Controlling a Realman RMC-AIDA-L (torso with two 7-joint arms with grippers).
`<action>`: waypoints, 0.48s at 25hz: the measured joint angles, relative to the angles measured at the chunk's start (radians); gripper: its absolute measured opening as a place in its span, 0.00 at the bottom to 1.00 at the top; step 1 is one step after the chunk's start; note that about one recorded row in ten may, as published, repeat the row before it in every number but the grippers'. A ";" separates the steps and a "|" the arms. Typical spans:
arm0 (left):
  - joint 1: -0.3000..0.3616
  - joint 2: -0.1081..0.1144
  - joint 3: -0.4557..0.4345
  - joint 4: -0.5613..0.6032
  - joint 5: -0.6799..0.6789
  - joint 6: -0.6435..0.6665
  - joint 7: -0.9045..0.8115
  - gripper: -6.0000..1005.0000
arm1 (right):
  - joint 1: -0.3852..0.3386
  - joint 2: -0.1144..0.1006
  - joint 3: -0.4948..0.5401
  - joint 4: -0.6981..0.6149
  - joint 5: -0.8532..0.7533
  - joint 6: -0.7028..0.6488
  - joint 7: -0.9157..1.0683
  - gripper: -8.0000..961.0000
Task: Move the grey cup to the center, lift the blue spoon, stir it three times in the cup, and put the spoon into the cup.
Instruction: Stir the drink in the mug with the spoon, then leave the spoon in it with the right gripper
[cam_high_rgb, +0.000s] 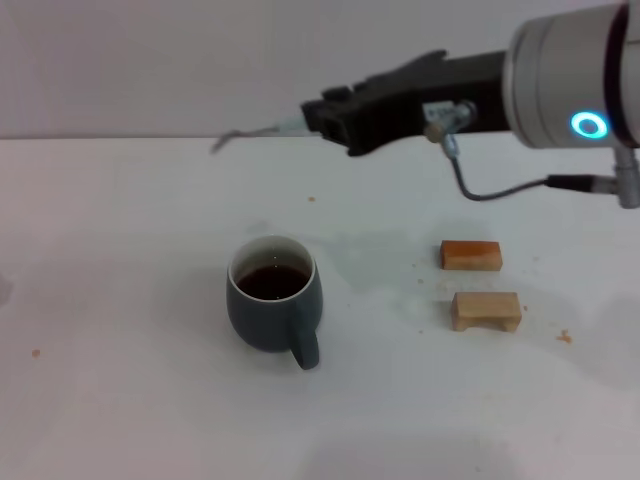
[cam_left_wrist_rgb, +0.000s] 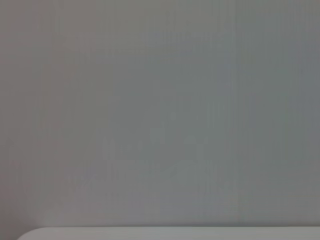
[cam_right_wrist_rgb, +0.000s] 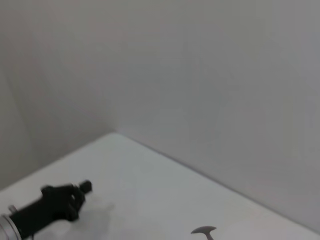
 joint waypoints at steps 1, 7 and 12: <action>0.000 0.000 0.000 0.000 0.000 0.000 0.000 0.00 | -0.002 0.000 0.006 0.000 0.000 0.016 0.000 0.17; -0.001 0.000 -0.002 0.000 0.000 0.000 0.000 0.00 | -0.010 0.000 0.019 -0.001 0.007 0.095 0.001 0.17; -0.006 0.000 -0.003 0.000 0.000 0.000 0.000 0.00 | -0.013 0.001 0.020 -0.001 0.013 0.114 0.001 0.17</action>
